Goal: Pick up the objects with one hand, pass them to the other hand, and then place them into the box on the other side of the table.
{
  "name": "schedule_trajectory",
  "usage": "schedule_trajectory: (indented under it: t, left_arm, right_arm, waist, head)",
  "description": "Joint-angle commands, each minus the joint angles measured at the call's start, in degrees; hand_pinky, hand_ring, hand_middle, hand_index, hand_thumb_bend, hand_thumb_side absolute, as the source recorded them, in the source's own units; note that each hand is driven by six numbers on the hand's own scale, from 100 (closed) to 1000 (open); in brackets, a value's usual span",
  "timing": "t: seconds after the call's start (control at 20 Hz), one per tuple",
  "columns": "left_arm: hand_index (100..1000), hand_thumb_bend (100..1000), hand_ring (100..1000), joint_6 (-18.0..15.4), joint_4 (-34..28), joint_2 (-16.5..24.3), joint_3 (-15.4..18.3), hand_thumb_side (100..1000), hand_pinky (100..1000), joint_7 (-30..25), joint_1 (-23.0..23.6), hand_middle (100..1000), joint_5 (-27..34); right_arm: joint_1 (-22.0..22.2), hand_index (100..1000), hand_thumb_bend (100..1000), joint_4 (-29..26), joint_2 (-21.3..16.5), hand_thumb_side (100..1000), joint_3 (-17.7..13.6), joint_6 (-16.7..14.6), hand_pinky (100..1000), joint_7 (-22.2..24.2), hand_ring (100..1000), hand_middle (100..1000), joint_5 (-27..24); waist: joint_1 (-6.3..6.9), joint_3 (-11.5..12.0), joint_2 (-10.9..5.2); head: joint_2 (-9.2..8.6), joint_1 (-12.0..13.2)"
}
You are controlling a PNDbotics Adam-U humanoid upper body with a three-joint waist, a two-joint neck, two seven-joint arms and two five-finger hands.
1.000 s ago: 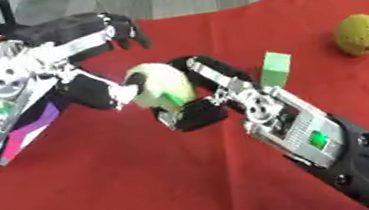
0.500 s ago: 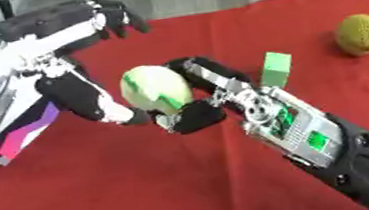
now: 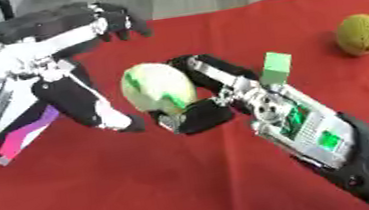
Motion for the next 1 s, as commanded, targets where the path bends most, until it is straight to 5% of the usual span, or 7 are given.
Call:
schedule_trajectory:
  t: [0.05, 1.0]
  left_arm:
    - [897, 679, 857, 0.1, 0.1, 1.5, -0.6, 286, 849, -2.1, -1.5, 878, -1.8]
    - [750, 487, 748, 1.4, -1.3, 0.8, -1.6, 355, 758, 6.5, -1.8, 708, -2.3]
  right_arm:
    - [-1.1, 706, 229, -2.5, -0.8, 100, -0.6, 0.5, 794, 0.6, 612, 619, -0.7]
    - [-1.1, 705, 246, -4.5, -1.0, 100, -0.7, 2.4, 794, 2.6, 611, 618, -1.8]
  waist:
    - [0.17, 0.0, -1.57]
    - [0.16, 0.0, -1.5]
  head:
    - [0.33, 0.1]
    - [0.33, 0.6]
